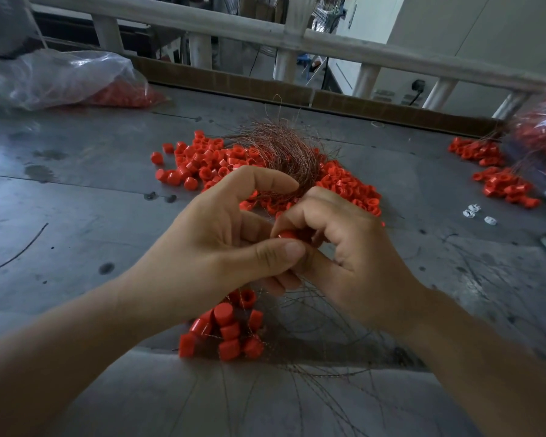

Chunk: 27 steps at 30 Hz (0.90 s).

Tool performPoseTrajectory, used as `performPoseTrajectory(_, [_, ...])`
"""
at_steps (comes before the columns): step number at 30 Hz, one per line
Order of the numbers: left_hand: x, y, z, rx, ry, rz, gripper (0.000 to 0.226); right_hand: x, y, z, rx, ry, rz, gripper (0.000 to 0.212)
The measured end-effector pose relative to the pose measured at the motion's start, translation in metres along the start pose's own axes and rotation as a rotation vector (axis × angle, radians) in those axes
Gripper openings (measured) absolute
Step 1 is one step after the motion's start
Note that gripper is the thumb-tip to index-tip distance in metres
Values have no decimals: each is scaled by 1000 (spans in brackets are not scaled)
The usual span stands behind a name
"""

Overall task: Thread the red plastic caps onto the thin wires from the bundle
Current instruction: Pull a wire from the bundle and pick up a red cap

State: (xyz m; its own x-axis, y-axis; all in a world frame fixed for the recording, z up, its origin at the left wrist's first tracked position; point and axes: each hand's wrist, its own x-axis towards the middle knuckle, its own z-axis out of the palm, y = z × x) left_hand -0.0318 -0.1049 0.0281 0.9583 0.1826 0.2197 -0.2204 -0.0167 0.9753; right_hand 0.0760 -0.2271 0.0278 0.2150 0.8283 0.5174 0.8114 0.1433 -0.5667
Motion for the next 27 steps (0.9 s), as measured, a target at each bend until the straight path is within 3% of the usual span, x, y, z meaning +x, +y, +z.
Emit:
performPoseTrajectory(5, [2, -1, -3, -31, 30, -58, 41, -2, 2, 1, 47, 37, 11, 12])
performPoseTrajectory(10, [6, 1, -7, -94, 88, -48, 42, 0, 4, -3, 103, 44, 115, 30])
performPoseTrajectory(14, [7, 6, -15, -150, 133, -5, 39, 2, 9, -5, 100, 38, 153, 13])
performPoseTrajectory(18, [8, 6, -20, -203, 172, -2, 29, 1, 10, -4, 31, 25, 134, 12])
performPoseTrajectory(25, [9, 8, -28, -76, 195, 22, 14, 1, 10, -16, -37, 90, 189, 4])
performPoseTrajectory(27, [9, 7, -30, 70, 217, 17, 22, 1, 10, -18, -55, 69, 198, 3])
